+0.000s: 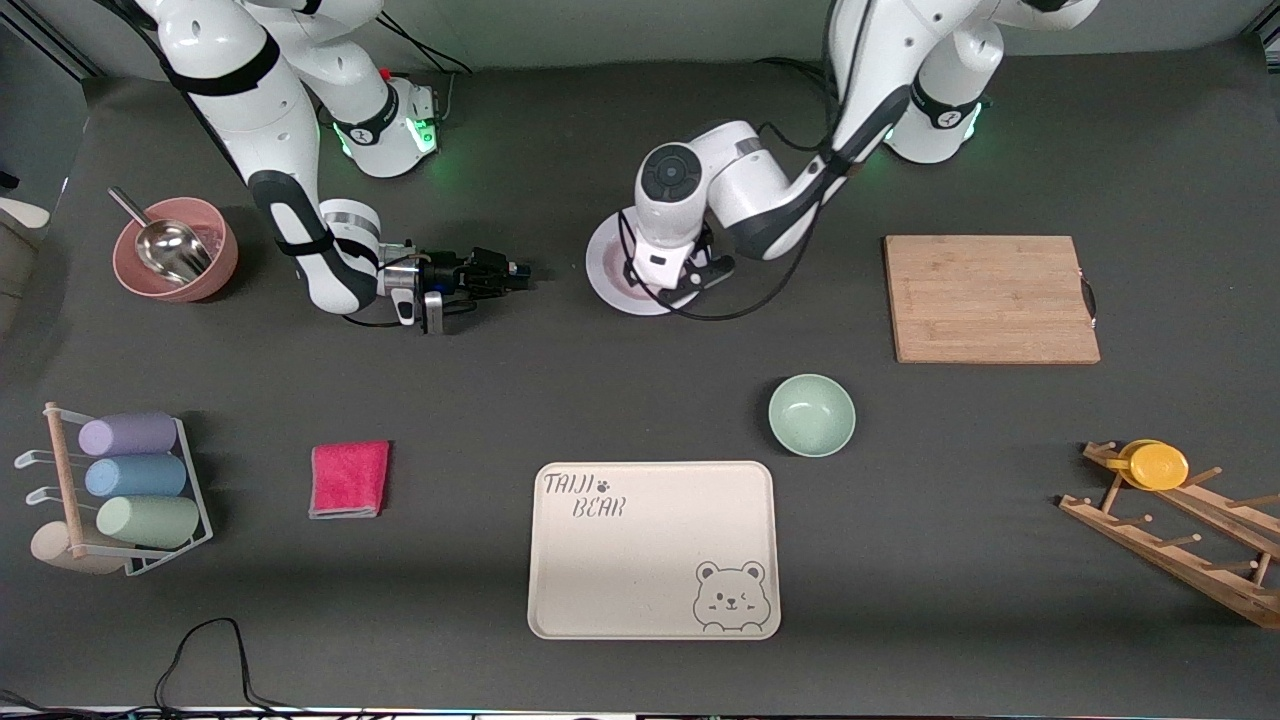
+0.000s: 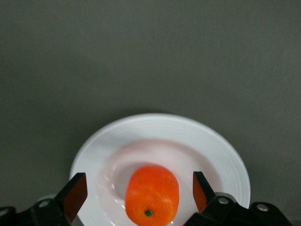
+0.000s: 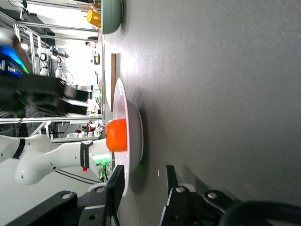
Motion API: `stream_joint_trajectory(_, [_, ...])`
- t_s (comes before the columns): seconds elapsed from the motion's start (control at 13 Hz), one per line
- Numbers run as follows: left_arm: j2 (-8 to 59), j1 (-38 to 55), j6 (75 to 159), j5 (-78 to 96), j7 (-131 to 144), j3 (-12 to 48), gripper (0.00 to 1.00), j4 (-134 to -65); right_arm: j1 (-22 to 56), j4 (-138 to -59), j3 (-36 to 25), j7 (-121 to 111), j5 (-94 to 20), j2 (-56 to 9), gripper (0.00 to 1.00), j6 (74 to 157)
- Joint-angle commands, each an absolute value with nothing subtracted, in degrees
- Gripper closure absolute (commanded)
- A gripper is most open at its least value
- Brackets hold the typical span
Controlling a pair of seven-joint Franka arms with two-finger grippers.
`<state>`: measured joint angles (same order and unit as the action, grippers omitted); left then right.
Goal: Place orange and plate with both arms
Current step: 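Release the orange onto the plate and withdraw the left gripper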
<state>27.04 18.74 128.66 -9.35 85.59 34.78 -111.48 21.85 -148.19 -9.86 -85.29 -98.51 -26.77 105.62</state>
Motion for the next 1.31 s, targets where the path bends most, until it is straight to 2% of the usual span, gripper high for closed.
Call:
stream_joint_trajectory(0.0, [20.41, 14.6, 120.35, -5.91, 75.55, 34.55, 0.0, -109.97, 25.65, -146.16, -9.58, -84.99, -103.78, -29.0, 0.57, 105.29])
stream_joint_trajectory(0.08, [18.48, 13.98, 117.19, -3.45, 69.93, 32.19, 0.0, -108.73, 26.97, -145.55, -9.58, -84.99, -105.45, -29.35, 0.57, 105.29])
stream_joint_trajectory(0.46, [7.22, 14.5, 106.71, 4.92, 39.78, 10.77, 0.0, -107.49, 34.61, -142.74, -9.49, -85.34, -115.12, -31.9, 0.57, 105.29])
stream_joint_trajectory(0.69, [5.01, 14.59, 103.19, 4.48, 22.55, -2.42, 0.0, -106.79, 37.79, -141.95, -9.41, -85.34, -118.03, -32.69, 0.57, 105.47])
stream_joint_trajectory(0.85, [5.01, 14.68, 99.51, 4.4, 12.43, -10.16, 0.0, -103.81, 38.49, -141.68, -8.45, -85.34, -119.08, -32.87, 0.57, 105.73])
stream_joint_trajectory(0.92, [4.31, 14.59, 98.01, 2.74, 10.65, -11.94, 0.0, -103.28, 38.5, -141.33, -7.22, -85.43, -120.57, -33.05, 0.57, 105.82])
stream_joint_trajectory(1.08, [0.63, 14.07, 95.73, -2.53, 10.28, -11.43, 0.0, -103.36, 38.58, -140.37, -6.33, -85.43, -121.11, -34.01, 0.58, 105.82])
stream_joint_trajectory(1.23, [-0.7, 8.74, 92.13, -2.64, 11.07, -5.75, 0.0, -101.35, 38.58, -140.19, -6.33, -85.43, -121.11, -34.1, 0.69, 105.82])
